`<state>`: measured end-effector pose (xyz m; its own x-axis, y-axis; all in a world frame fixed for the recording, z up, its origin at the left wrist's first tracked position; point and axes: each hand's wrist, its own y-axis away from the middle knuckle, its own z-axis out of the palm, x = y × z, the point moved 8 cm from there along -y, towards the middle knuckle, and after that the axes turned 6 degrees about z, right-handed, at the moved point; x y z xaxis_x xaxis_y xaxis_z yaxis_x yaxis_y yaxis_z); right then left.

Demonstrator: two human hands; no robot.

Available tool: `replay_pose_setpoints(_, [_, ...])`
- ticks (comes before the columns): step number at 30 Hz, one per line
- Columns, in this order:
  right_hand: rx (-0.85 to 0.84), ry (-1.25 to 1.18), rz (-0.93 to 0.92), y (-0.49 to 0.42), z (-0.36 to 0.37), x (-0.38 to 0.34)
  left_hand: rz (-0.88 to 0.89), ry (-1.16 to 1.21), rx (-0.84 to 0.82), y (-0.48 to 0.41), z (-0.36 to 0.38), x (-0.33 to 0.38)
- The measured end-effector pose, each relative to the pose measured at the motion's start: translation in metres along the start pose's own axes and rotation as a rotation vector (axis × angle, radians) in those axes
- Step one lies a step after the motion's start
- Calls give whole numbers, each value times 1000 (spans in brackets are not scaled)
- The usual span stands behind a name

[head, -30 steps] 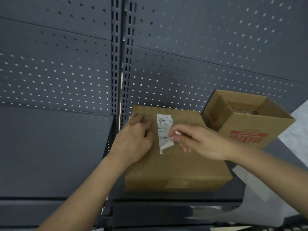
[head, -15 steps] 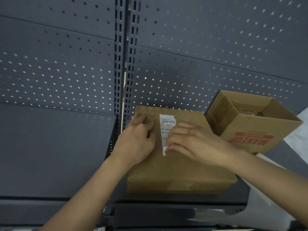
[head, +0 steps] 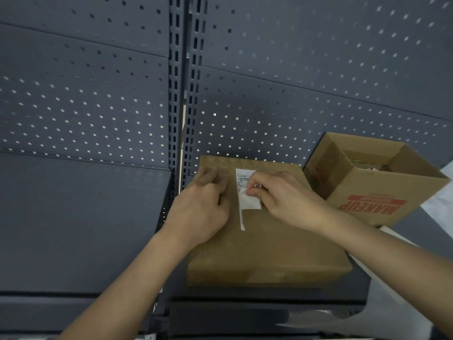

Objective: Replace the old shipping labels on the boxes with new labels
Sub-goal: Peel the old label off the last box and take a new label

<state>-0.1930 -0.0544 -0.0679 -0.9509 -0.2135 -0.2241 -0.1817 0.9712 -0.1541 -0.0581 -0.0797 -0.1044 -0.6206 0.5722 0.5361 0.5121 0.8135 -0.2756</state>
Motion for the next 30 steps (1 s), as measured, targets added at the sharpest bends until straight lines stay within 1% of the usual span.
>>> replay_pose_setpoints(4, [38, 11, 81, -9, -4, 6, 4, 2, -13, 0, 2, 0])
replay_pose_setpoints(6, [21, -75, 158, -14, -4, 13, 5, 6, -22, 0, 3, -2])
replay_pose_setpoints(9, [29, -280, 277, -18, -4, 22, -3, 10, -29, 0, 4, -3])
replay_pose_setpoints(11, [36, -337, 319, -20, -2, 27, -10, 15, -38, 0, 5, -3])
replay_pose_setpoints(14, [-71, -481, 313, -21, 4, 32, -13, 15, -45, 0, 6, -3])
replay_pose_setpoints(17, [-199, -518, 307, -16, 6, 33, -15, 19, -40, 0, 5, -3])
replay_pose_setpoints(19, [-250, -564, 314, -12, 5, 33, -15, 23, -39, 0, 5, -3])
replay_pose_setpoints(25, [-243, -708, 324, -9, 4, 32, -7, 34, -37, 0, 6, -3])
replay_pose_setpoints(26, [-244, -701, 312, -9, 2, 30, -7, 34, -37, 0, 6, -4])
replay_pose_setpoints(30, [-236, -516, 205, -13, -7, 22, -13, 41, -36, -1, 7, -5])
